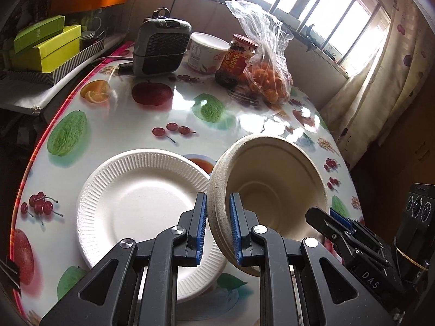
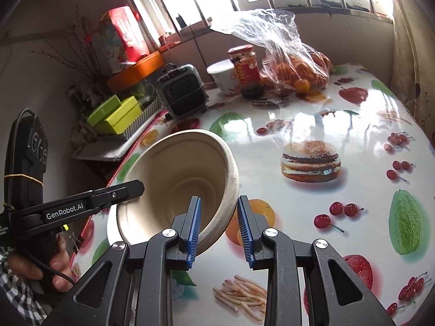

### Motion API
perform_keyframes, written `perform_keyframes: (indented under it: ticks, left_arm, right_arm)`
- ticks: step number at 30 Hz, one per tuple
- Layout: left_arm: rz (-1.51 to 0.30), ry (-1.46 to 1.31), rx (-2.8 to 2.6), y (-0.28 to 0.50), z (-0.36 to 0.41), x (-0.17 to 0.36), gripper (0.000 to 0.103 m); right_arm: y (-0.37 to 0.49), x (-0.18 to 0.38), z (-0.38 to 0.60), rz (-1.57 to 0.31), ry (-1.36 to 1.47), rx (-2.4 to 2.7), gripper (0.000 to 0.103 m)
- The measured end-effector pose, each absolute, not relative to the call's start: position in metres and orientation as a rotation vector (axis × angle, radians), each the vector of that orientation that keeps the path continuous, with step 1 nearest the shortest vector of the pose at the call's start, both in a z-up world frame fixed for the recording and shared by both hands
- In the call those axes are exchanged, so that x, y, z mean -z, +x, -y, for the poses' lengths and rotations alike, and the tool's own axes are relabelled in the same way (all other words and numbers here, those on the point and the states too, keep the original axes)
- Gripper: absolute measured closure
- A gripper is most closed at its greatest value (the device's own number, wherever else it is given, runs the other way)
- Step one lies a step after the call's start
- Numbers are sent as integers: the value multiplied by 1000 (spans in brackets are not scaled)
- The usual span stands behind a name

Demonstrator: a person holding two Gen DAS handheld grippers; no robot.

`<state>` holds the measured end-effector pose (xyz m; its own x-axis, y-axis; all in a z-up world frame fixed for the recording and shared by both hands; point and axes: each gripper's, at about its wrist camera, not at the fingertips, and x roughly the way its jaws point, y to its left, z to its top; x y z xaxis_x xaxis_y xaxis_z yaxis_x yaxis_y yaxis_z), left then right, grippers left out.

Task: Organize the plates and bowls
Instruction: 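Carry the held beige bowls with both tools over the white plate stack, then lower the held bowls onto the white plate stack and open both tools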

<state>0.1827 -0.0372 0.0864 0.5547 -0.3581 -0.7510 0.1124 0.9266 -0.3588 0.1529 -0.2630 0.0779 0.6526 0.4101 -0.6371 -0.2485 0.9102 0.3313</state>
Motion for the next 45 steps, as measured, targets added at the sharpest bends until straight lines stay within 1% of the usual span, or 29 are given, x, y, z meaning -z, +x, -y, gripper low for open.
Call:
perform_keyframes:
  ticks: [23,45]
  left_arm:
    - [-940,-332,163,183,-26,-76,85]
    - [-961,-351,128,183,-46,-62,85]
  right_arm:
    - [185,-67,197,-835,169,-491,76]
    - [195,-62,175,-857,139,-518,76]
